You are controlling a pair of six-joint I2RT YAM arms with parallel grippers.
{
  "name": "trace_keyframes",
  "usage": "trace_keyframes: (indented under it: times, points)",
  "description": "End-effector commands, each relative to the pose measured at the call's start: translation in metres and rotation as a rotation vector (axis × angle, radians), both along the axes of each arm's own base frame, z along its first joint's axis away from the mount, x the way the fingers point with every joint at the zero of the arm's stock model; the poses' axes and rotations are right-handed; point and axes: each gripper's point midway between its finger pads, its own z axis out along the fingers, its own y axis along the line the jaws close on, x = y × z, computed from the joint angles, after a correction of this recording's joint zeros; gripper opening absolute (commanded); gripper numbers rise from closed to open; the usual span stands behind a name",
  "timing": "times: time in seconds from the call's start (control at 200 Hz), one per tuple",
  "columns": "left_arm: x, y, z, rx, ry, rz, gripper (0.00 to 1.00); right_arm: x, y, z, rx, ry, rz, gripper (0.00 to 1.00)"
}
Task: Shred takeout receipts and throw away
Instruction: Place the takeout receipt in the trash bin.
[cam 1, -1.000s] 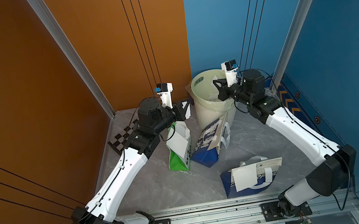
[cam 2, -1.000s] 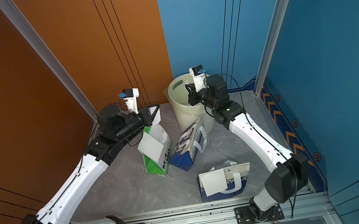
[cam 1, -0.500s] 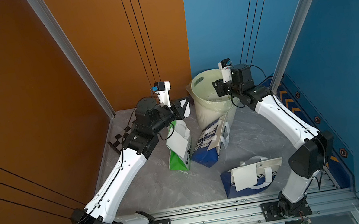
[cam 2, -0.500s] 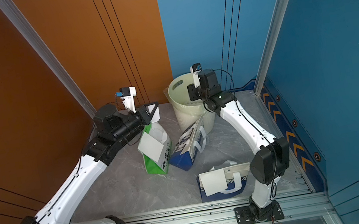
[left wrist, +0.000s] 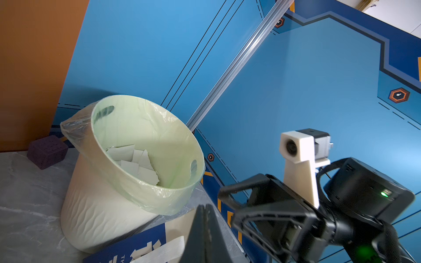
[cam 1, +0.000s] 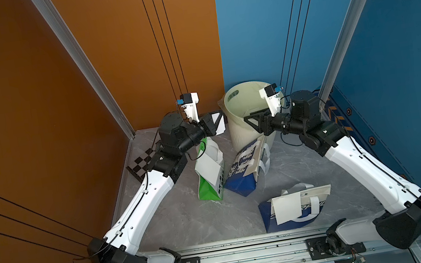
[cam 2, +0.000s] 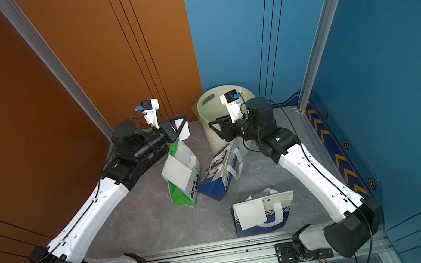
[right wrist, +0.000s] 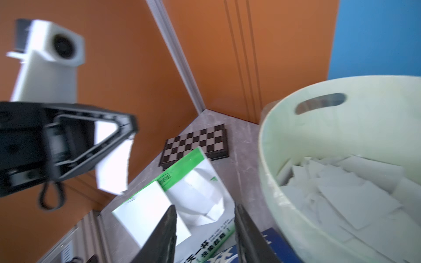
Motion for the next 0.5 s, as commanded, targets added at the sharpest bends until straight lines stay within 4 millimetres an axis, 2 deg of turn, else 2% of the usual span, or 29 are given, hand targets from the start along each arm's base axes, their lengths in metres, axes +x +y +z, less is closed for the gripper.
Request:
trace_keyframes:
  times: [0.0,0.285,0.395,0.49]
  points:
    - [-0.007,-0.012,0.005,-0.031,-0.016,-0.068,0.00,-0.028,0.029,0.012,0.113,0.011,0.173,0.48]
    - [-0.022,-0.023,0.018,-0.064,-0.055,-0.144,0.00,-0.037,0.056,0.019,0.233,0.078,0.293,0.53]
    - [-0.024,-0.025,0.018,-0.062,-0.056,-0.152,0.00,-0.038,0.060,0.017,0.228,0.081,0.301,0.50]
    - [-0.024,-0.026,0.018,-0.063,-0.058,-0.155,0.00,-0.041,0.063,0.019,0.231,0.073,0.316,0.44]
